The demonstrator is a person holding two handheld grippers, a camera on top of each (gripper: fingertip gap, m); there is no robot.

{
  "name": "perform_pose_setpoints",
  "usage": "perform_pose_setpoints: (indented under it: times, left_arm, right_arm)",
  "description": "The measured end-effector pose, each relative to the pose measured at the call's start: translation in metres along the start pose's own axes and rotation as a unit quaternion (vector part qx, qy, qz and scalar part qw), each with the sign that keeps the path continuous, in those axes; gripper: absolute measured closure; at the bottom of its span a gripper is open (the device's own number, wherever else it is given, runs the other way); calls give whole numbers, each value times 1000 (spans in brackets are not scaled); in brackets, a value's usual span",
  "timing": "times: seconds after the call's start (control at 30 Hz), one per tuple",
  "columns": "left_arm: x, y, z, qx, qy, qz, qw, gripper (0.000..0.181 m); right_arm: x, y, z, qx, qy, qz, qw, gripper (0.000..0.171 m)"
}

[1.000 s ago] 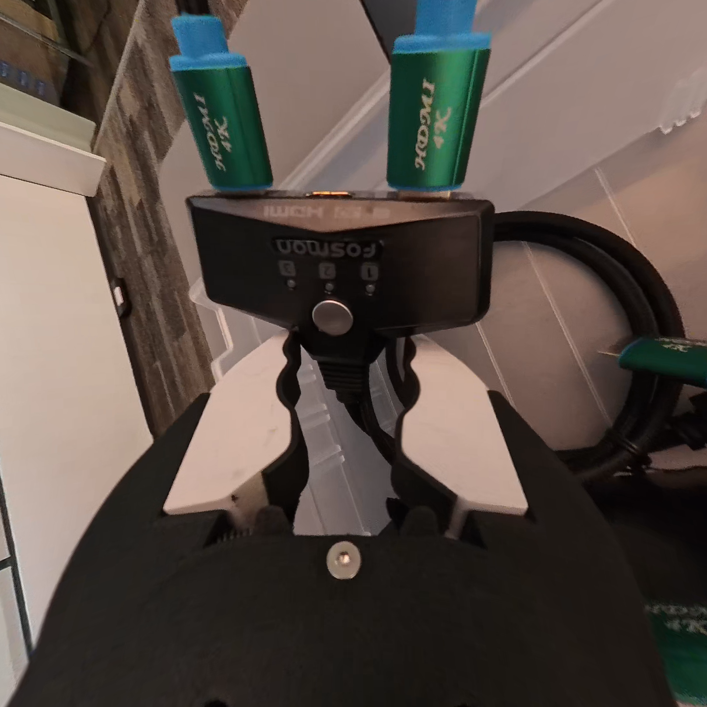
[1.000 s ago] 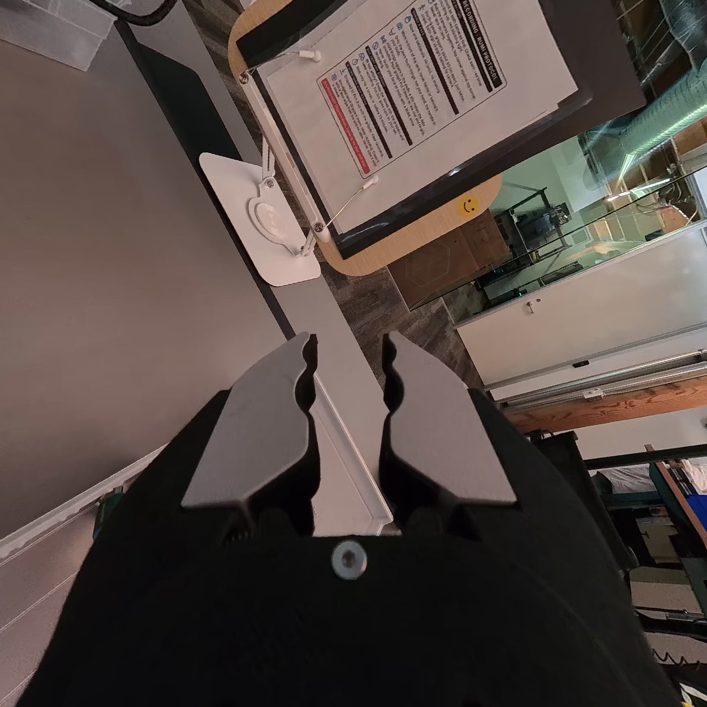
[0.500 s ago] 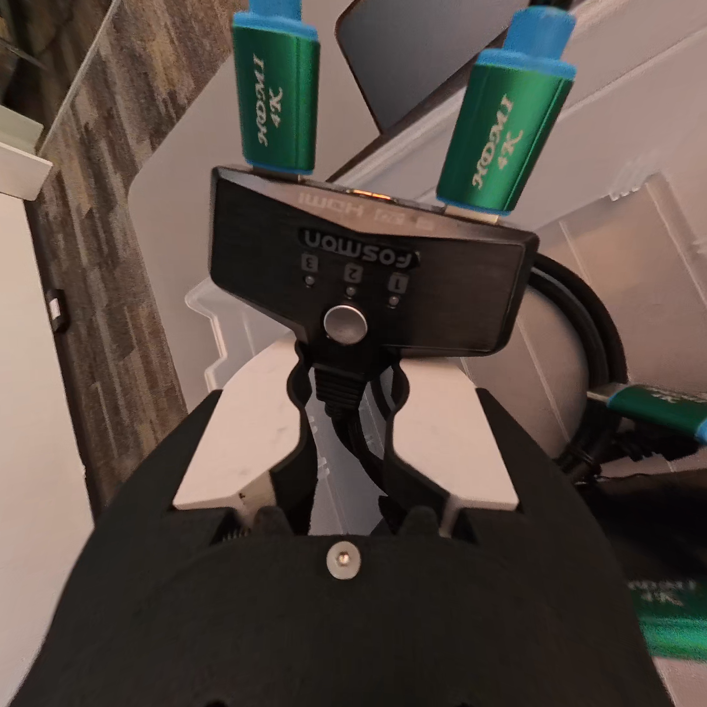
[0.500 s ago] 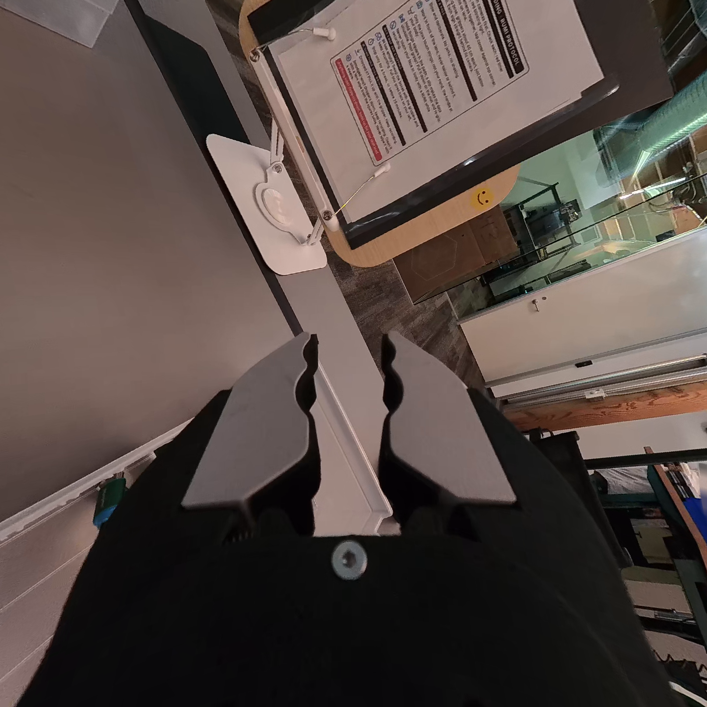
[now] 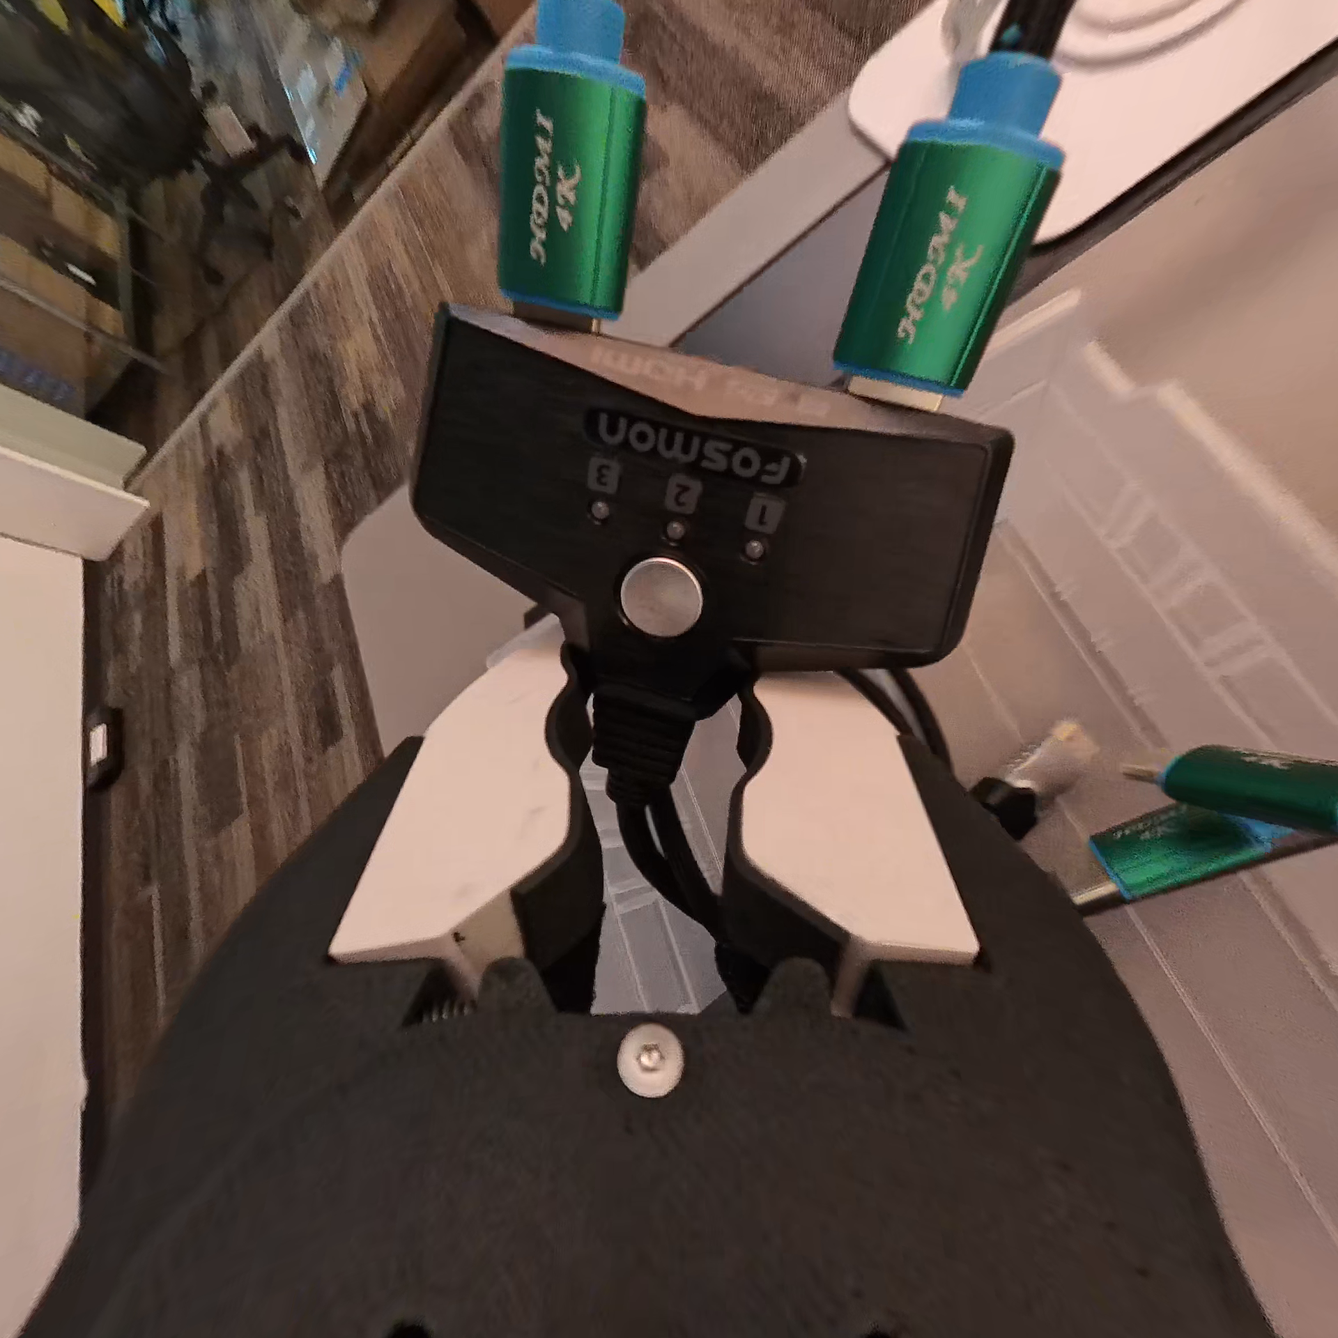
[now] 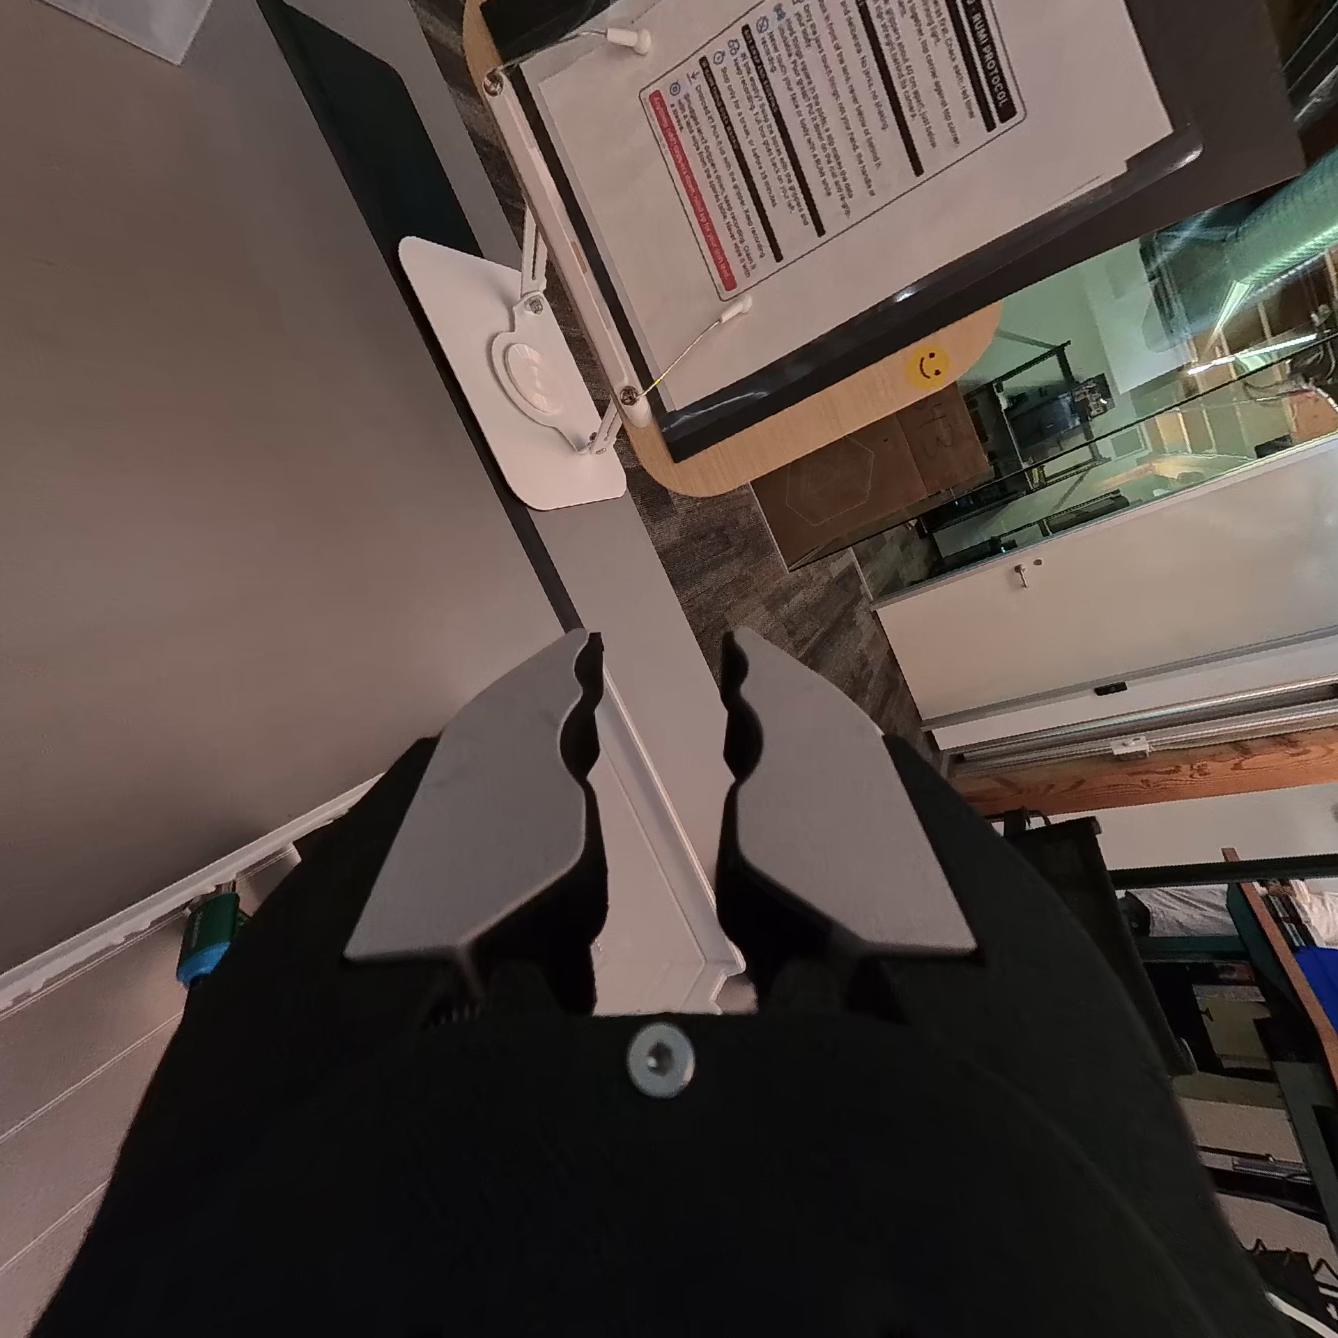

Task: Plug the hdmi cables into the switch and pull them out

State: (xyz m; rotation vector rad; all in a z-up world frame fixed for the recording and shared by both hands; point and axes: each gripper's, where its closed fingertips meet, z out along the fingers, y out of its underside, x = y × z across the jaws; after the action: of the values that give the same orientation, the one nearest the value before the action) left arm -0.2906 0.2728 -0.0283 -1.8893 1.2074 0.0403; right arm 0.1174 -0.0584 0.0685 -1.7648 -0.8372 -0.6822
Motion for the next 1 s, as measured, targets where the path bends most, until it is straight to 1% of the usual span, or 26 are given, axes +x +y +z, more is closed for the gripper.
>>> perform_pose_setpoints:
  times: [0.13, 0.27, 0.33, 0.4, 0.47, 0.53, 0.6, 0.67, 0.73, 0.8, 0.9, 0.97, 1.0]
  left_arm:
    - [-6, -30, -35, 62, -25, 10, 998, 143]
    - [-10, -60, -84, 123, -63, 19, 990, 143]
    - [-2, -77, -113, 158, -65, 27, 985, 143]
    - [17, -95, -141, 198, -41, 35, 979, 143]
    - [46, -114, -164, 237, 7, 51, 970, 143]
    - [85, -130, -181, 274, 79, 77, 955, 143]
    - [126, -145, -196, 311, 151, 107, 932, 143]
    - [166, -154, -206, 331, 221, 133, 908, 143]
    - [196, -160, -213, 346, 271, 148, 886, 143]
    - [228, -162, -219, 350, 340, 160, 858, 143]
    - [274, -156, -223, 346, 440, 186, 808, 143]
    - [298, -147, -221, 335, 492, 206, 777, 143]
    - [307, -143, -220, 327, 513, 212, 765, 143]
  right_arm:
    - [-1, 0, 1, 0, -1, 0, 1000, 139]
    - [-1, 1, 1, 0, -2, 0, 1000, 139]
    - [-1, 0, 1, 1, -2, 2, 1000, 139]
    - [-1, 0, 2, 3, -2, 4, 1000, 139]
    - [-1, -1, 3, 8, -4, 8, 1000, 139]
    - [-2, -3, 5, 22, -8, 18, 1000, 139]
    - [-3, -8, 8, 46, -15, 38, 998, 139]
    - [-8, -23, 10, 91, -31, 59, 994, 138]
    - [-18, -45, 11, 145, -55, 71, 985, 136]
    - [-29, -74, 9, 205, -74, 67, 974, 130]
    - [-55, -124, -6, 317, -112, 48, 940, 114]
    - [-72, -147, -18, 368, -129, 22, 921, 106]
    - [-79, -155, -23, 381, -135, 6, 915, 105]
